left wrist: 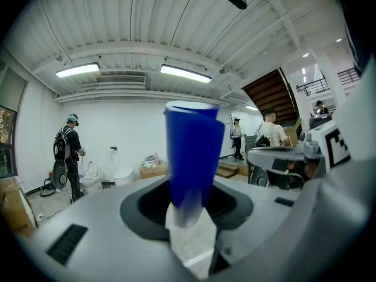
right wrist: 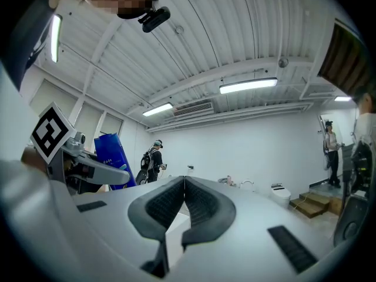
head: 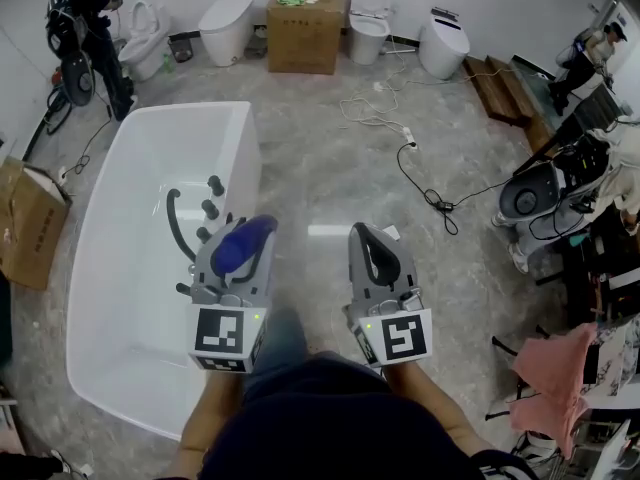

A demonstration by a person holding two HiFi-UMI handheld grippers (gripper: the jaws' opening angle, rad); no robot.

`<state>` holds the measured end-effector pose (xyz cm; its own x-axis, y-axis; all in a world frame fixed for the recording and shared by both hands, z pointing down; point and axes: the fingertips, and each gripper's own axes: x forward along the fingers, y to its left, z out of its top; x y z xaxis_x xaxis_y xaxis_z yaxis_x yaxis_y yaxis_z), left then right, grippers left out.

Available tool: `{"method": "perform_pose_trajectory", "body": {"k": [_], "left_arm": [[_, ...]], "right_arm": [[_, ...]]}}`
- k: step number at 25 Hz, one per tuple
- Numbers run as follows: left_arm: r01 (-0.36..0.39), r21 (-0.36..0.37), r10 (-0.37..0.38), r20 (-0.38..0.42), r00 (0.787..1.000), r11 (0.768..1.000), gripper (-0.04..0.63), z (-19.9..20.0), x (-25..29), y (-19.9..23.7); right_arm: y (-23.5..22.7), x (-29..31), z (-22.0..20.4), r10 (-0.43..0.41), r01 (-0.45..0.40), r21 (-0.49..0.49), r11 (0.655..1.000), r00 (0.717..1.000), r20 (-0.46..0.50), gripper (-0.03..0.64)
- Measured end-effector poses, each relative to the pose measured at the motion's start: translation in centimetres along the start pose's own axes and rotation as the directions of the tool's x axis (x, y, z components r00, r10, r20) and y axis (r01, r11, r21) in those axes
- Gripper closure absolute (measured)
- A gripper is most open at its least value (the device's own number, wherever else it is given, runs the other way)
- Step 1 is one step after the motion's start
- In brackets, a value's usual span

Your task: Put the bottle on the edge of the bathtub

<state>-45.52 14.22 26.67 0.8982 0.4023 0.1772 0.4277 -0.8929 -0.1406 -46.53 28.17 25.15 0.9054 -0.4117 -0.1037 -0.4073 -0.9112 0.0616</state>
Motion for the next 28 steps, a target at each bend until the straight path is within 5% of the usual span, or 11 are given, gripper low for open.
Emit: {"method": "perform_pose_trajectory", "body": {"k": [28], "left_arm": [[0.093, -0.053, -0.091, 0.036, 0.995, 0.994, 0.440, 2.7, 26.7, 16.8]], "right_arm": [[-8.9, 29.7, -4.3, -0.090, 0.090, -0.003, 0.996, 0.995, -0.037, 0.601]]}}
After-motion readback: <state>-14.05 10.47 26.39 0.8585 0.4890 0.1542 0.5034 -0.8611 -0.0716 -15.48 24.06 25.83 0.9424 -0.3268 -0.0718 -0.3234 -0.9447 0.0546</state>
